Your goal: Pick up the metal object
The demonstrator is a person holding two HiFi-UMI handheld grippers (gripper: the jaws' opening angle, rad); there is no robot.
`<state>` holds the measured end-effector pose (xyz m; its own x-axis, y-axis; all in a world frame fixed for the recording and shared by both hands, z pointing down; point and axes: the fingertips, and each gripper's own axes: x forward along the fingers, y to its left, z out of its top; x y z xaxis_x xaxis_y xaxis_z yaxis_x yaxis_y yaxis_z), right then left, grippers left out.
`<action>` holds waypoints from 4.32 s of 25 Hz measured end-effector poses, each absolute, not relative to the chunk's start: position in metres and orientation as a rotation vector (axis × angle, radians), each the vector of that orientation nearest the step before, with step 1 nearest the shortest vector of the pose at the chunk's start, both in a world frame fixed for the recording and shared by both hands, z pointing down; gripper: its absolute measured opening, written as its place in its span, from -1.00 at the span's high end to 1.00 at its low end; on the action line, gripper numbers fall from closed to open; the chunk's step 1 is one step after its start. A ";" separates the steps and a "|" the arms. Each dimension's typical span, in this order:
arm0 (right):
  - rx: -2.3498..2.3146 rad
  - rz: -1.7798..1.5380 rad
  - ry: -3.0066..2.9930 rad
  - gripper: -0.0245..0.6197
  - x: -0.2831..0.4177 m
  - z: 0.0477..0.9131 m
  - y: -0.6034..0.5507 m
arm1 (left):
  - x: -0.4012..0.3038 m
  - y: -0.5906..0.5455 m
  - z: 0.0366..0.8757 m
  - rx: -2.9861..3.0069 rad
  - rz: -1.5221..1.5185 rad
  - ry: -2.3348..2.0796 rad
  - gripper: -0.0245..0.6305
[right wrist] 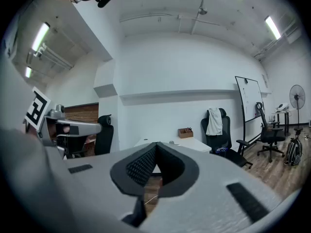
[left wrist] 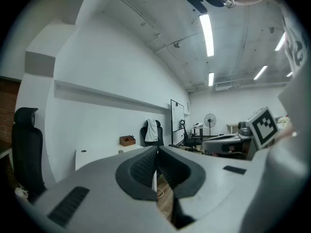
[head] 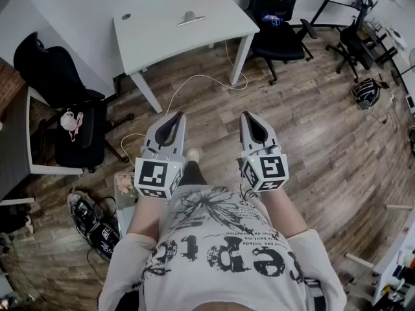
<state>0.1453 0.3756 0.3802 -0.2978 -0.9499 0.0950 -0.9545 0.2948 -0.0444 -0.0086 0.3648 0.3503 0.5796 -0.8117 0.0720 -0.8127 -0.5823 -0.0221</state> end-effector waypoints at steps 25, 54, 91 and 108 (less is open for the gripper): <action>1.821 0.291 -2.471 0.96 0.123 0.410 0.233 | -0.030 0.234 0.374 2.775 0.143 -1.397 0.89; 1.417 0.271 -2.640 0.95 0.114 0.413 -0.158 | -0.057 -0.100 0.374 2.415 0.097 -1.841 0.89; 1.060 0.598 -2.207 0.28 0.050 0.608 -0.408 | -0.110 -0.356 0.440 2.234 0.190 -1.860 0.89; 1.127 0.842 -1.920 0.04 0.043 0.680 -0.405 | -0.147 -0.362 0.485 2.180 0.259 -1.771 0.89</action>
<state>0.0431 -0.4046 0.6796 -0.3377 -0.4140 0.8454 -0.9024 0.3978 -0.1656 -0.1466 -0.3619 0.4853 0.2151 -0.9169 0.3361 -0.9748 -0.1804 0.1315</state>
